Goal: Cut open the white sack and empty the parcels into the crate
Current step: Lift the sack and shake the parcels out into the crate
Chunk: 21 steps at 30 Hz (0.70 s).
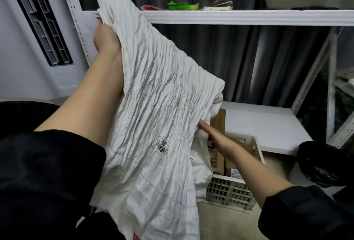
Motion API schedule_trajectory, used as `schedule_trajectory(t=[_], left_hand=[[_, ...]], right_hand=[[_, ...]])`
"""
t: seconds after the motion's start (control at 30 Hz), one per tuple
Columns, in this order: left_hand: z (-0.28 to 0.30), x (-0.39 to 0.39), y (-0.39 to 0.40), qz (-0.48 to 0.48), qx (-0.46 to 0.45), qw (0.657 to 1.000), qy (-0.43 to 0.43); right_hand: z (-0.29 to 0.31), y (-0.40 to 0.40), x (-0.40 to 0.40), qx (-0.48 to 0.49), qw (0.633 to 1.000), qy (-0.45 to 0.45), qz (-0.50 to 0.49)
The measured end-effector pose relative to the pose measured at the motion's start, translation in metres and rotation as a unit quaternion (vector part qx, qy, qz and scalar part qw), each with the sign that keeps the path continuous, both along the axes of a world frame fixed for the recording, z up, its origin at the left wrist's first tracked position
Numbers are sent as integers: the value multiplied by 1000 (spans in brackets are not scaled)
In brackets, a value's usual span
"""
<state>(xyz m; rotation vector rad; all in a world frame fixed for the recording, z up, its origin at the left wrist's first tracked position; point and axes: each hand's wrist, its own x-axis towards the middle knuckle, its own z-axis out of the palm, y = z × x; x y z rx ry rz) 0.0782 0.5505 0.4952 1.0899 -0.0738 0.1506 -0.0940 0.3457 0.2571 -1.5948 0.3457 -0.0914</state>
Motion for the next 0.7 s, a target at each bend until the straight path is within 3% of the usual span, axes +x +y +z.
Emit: schedule_trajectory(t=[0.2,0.33,0.47,0.57,0.7], left_hand=[[-9,14,2,-3,15,1000,-17],[-27,17,5,84,-35,995,-27],[-63,33,34,151,126,979,-57],[-91,48,62,125,313,938,-78],[-117,44,49,31,326,942,-76]], right_hand=[[16,3,11,102,992,-70,-1],[12,-4,11,84,987,-77,-112],[20,-38,-21,0,968,-41,-248],[29,-75,-46,-35,950,-34,-310],[46,-83,-43,-112,929,-34,-352]])
